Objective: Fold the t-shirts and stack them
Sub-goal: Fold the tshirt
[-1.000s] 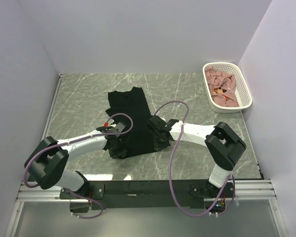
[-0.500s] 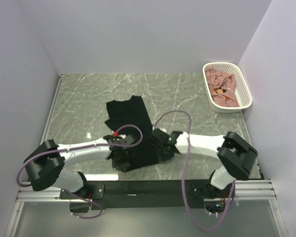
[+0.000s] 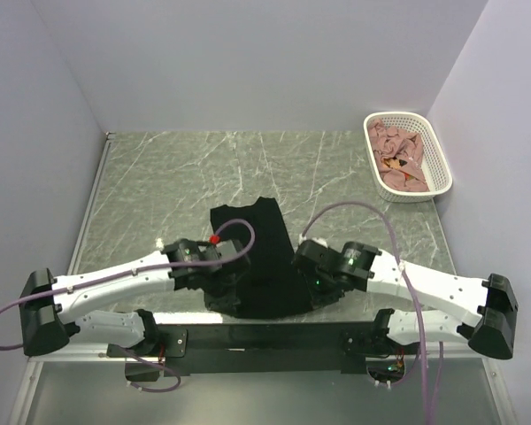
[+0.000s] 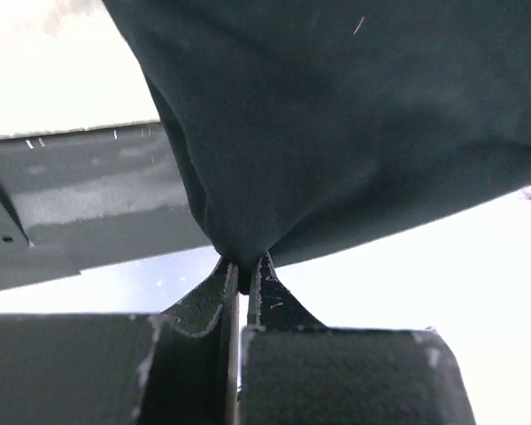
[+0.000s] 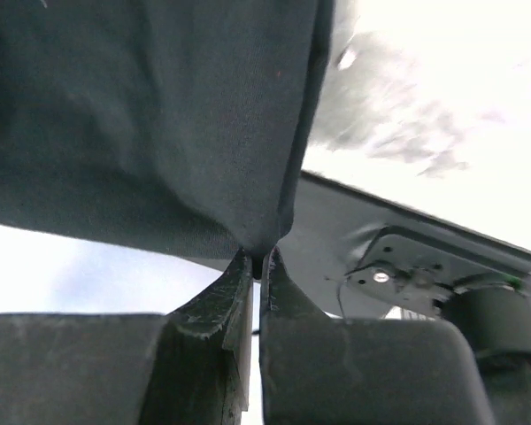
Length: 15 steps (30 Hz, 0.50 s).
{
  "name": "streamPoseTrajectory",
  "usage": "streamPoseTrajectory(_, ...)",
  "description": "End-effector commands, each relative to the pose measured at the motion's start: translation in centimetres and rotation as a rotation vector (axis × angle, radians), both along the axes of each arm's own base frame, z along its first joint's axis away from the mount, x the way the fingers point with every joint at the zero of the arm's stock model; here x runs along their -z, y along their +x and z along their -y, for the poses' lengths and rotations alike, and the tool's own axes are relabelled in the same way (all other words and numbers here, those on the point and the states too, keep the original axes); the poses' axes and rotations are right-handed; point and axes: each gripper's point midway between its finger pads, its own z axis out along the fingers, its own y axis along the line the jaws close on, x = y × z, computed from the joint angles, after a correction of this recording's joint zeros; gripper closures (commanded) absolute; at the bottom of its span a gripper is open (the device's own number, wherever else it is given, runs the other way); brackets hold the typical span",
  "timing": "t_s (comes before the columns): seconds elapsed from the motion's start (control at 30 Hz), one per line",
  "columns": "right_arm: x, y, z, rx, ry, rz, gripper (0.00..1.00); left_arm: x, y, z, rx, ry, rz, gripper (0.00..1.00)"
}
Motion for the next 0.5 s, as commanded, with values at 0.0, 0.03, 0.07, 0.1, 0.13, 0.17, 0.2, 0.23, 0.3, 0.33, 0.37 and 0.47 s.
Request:
streamPoseTrajectory(0.0, -2.5, 2.7, 2.4, 0.036, -0.12, 0.076, 1.0, -2.3, 2.7, -1.4, -0.025, 0.01, 0.049, 0.99)
streamPoseTrajectory(0.03, -3.8, 3.8, 1.6, 0.017, -0.084, 0.104, 1.0, -2.6, 3.4, -1.6, -0.037, -0.002, 0.055, 0.99)
streamPoseTrajectory(0.07, -4.3, 5.0, 1.5, 0.045, -0.07, 0.115, 1.0, -2.9, 5.0, -2.2, -0.09, -0.016, 0.07, 0.99)
streamPoseTrajectory(0.1, -5.2, 6.0, 0.8, 0.045, -0.052, 0.127, 1.0, -3.2, 5.8, -2.4, -0.082, -0.031, 0.091, 0.99)
streamPoseTrajectory(0.13, -5.7, 6.9, 0.7, 0.03, -0.049, 0.144, 1.0, -3.3, 6.3, -2.5, -0.086, -0.048, 0.089, 0.99)
streamPoseTrajectory(0.17, -6.1, 8.0, 0.8, 0.049, -0.052, 0.157, 1.0, -3.4, 7.4, -3.1, -0.12, -0.053, 0.097, 0.99)
streamPoseTrajectory(0.2, -6.9, 9.1, 0.1, 0.05, -0.044, 0.174, 1.0, -3.6, 8.1, -3.4, -0.112, -0.053, 0.114, 0.99)
streamPoseTrajectory(0.23, -7.3, 9.8, 0.0, 0.031, -0.054, 0.185, 1.0, -3.5, 8.7, -3.6, -0.116, -0.046, 0.119, 0.99)
streamPoseTrajectory(0.3, -8.2, 11.7, -0.5, 0.041, -0.061, 0.21, 1.0, -3.8, 10.3, -4.3, -0.122, -0.039, 0.141, 0.99)
streamPoseTrajectory(0.33, -8.5, 12.3, -0.7, 0.024, -0.063, 0.217, 1.0, -3.7, 11.0, -4.5, -0.124, -0.028, 0.14, 0.99)
streamPoseTrajectory(0.37, -8.6, 12.9, -0.8, 0.02, -0.064, 0.221, 1.0, -3.7, 11.9, -4.9, -0.144, -0.023, 0.148, 0.99)
streamPoseTrajectory(0.47, -8.6, 15.1, -1.4, 0.016, -0.084, 0.222, 1.0, -4.3, 14.2, -5.5, -0.157, -0.019, 0.179, 0.99)
